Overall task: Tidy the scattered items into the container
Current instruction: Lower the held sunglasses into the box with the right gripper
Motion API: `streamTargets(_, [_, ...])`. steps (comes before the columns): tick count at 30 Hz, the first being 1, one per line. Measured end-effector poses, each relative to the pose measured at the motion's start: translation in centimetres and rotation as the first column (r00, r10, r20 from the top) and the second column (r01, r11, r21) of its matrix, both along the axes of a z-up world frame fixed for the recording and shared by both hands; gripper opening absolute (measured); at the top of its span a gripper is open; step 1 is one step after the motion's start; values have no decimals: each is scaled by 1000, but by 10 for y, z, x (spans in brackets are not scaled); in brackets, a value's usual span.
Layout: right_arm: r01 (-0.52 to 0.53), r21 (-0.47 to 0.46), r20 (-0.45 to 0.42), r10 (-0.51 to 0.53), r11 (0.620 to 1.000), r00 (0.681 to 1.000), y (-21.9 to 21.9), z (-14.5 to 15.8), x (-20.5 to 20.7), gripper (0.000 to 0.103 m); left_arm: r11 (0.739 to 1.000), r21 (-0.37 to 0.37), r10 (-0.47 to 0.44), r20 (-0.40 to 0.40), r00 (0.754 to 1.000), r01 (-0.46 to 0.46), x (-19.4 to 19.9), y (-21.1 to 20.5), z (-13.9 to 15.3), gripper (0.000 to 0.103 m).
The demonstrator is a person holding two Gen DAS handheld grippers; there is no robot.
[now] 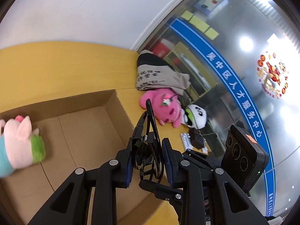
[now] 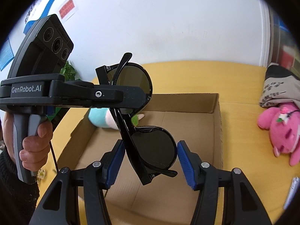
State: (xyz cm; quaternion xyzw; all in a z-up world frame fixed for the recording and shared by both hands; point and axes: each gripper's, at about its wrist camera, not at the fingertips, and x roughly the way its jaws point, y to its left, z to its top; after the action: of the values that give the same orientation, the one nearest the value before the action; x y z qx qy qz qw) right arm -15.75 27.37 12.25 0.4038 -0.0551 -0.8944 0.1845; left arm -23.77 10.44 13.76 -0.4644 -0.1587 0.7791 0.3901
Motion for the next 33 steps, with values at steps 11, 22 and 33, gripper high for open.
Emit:
streamTargets(11, [58,-19,183,-54,998,982,3,-76,-83,57,999,-39,26,154,988,-21,-92,13,-86,29])
streamTargets(22, [109,26,334,-111,994,936,2,-139,-118,56,998,-59,28,275,961,-12,-134,18,-153,30])
streamTargets(33, [94,100,332,-122,991,935,-15,-157,-107,58,984,-166,112,262,959,-70,-135,16,-172,59])
